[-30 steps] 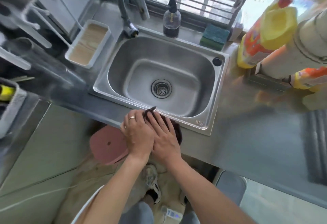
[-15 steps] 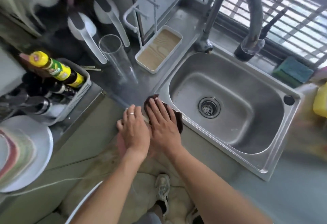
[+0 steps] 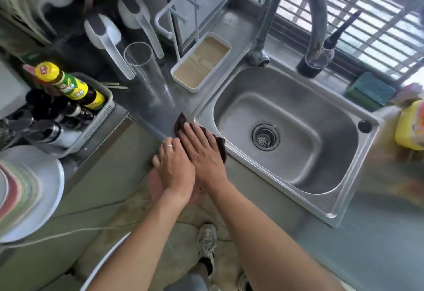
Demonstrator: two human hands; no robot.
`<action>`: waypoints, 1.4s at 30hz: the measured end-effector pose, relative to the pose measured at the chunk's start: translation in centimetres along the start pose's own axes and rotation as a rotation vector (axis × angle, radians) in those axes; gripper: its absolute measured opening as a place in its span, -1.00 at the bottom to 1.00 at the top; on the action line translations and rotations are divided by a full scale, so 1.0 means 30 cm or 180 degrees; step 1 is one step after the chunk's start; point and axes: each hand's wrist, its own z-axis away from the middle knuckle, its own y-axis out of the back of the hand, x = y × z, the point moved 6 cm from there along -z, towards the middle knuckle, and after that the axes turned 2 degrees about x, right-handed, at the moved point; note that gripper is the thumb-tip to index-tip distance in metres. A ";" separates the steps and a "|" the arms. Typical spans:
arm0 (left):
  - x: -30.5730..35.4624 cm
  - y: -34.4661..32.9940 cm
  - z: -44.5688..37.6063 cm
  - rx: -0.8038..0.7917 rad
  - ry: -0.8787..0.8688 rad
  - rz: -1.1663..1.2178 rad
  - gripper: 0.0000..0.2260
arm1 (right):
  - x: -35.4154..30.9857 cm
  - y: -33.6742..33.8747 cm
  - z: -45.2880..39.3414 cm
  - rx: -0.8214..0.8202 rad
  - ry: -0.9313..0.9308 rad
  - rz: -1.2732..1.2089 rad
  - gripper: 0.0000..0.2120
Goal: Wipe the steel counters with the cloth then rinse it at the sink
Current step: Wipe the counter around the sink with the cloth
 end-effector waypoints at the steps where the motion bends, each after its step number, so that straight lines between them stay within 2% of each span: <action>1: 0.022 -0.003 0.026 -0.0007 -0.0039 -0.0005 -0.73 | 0.018 0.006 0.032 0.0015 -0.0030 0.0003 -0.43; 10: 0.267 -0.055 0.323 -0.0118 -0.0689 0.0064 -0.81 | 0.264 0.136 0.501 0.0488 -0.0350 -0.0147 -0.52; 17: 0.444 -0.107 0.513 -0.0369 -0.1067 -0.0166 -0.82 | 0.475 0.235 0.914 0.0445 -0.0475 0.0148 -0.49; 22: 0.530 -0.146 0.592 -0.0541 -0.1151 -0.0259 -0.74 | 0.615 0.306 1.171 0.0428 -0.0725 0.0144 -0.47; 25: 0.550 -0.149 0.603 -0.0599 -0.1084 -0.0341 -0.71 | 0.721 0.345 1.339 0.0501 -0.1256 0.0243 -0.48; 28: 0.558 -0.144 0.600 -0.0608 -0.1043 -0.0330 -0.70 | 0.854 0.373 1.477 0.0601 -0.2557 0.0316 -0.47; 31: 0.556 -0.143 0.599 -0.0605 -0.1047 -0.0308 -0.70 | 0.915 0.374 1.461 0.0908 -0.3816 0.0117 -0.46; 33: 0.547 -0.145 0.595 -0.0587 -0.1082 -0.0237 -0.71 | 0.894 0.357 1.376 0.1127 -0.4256 0.0002 -0.46; 37: 0.518 -0.132 0.567 -0.0604 -0.1240 -0.0079 -0.76 | 0.706 0.293 1.191 0.1330 -0.4168 0.0126 -0.45; 42: 0.479 -0.105 0.490 -0.0775 -0.1460 0.0233 -0.86 | 0.459 0.206 0.989 0.0958 -0.4229 -0.0412 -0.32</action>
